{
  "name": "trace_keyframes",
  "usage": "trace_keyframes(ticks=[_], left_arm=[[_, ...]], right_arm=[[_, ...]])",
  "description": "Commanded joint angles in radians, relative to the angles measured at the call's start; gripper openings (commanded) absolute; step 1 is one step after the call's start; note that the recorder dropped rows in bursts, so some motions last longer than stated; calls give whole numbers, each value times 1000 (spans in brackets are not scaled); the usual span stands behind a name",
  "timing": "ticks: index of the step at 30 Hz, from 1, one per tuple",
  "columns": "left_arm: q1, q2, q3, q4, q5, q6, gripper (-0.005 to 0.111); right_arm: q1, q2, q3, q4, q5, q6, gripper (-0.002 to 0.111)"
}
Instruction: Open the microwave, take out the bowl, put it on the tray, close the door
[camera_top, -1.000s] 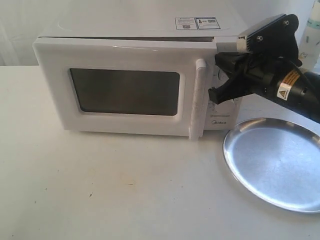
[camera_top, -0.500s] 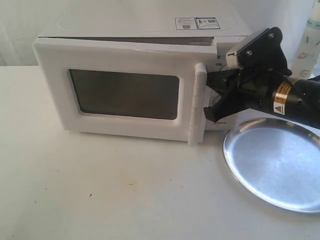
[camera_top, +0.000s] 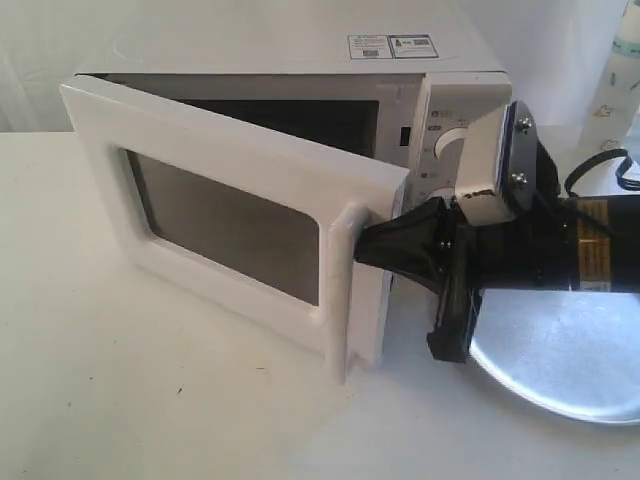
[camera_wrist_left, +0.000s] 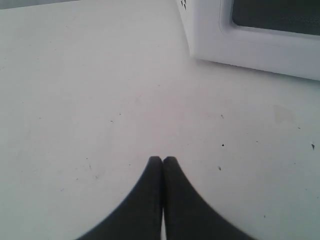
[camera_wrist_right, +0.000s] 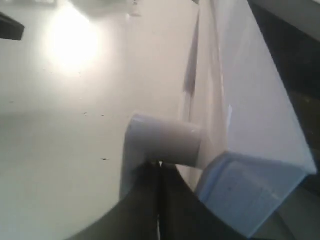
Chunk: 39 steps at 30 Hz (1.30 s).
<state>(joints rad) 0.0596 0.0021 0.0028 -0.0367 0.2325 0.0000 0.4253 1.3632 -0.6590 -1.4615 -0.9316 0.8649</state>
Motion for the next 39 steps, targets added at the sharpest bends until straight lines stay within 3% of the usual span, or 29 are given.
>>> trace_keyframes(ticks=[1,7,9,10,12,14,16,17,18,19,20,21,23,24,28,34,37,39], left_arm=[[-3,-2,-3,-8,1,0,0],[-3,-2,-3,-8,1,0,0],[-3,-2,-3,-8,1,0,0],[-3,-2,-3,-8,1,0,0],[-3,-2,-3,-8,1,0,0],[-3,-2,-3,-8,1,0,0],[-3,-2,-3,-8,1,0,0],[-3,-2,-3,-8,1,0,0],[-3,-2,-3,-8,1,0,0],[-3,-2,-3,-8,1,0,0],[-3,-2,-3,-8,1,0,0],[-3,-2,-3,-8,1,0,0],[-3,-2,-3,-8,1,0,0],[-3,-2,-3,-8,1,0,0],[-3,-2,-3,-8,1,0,0],[-3,-2,-3,-8,1,0,0],[-3,-2,-3,-8,1,0,0],[-3,-2,-3,-8,1,0,0]], right_arm=[[32,-167,-39,97,-289,108,0],[32,-388,-39,99,-289,104,0],[32,-390,-39,99,-75,104,0],[32,-364,-39,102,40,99,0],[32,-314,-39,127,95,67,0],[34,-233,-39,183,67,14,0],[73,-92,-39,311,11,-183,6],[124,21,-48,418,8,-390,16],[143,69,-55,449,10,-470,21],[186,185,-90,533,10,-629,35],[200,230,-109,577,10,-677,41],[227,334,-163,667,10,-752,56],[243,469,-252,786,12,-797,73],[245,538,-311,799,33,-802,75],[258,702,-507,793,248,-815,74],[285,802,-690,795,396,-815,74],[300,835,-748,798,480,-793,68],[304,846,-760,800,490,-771,57]])
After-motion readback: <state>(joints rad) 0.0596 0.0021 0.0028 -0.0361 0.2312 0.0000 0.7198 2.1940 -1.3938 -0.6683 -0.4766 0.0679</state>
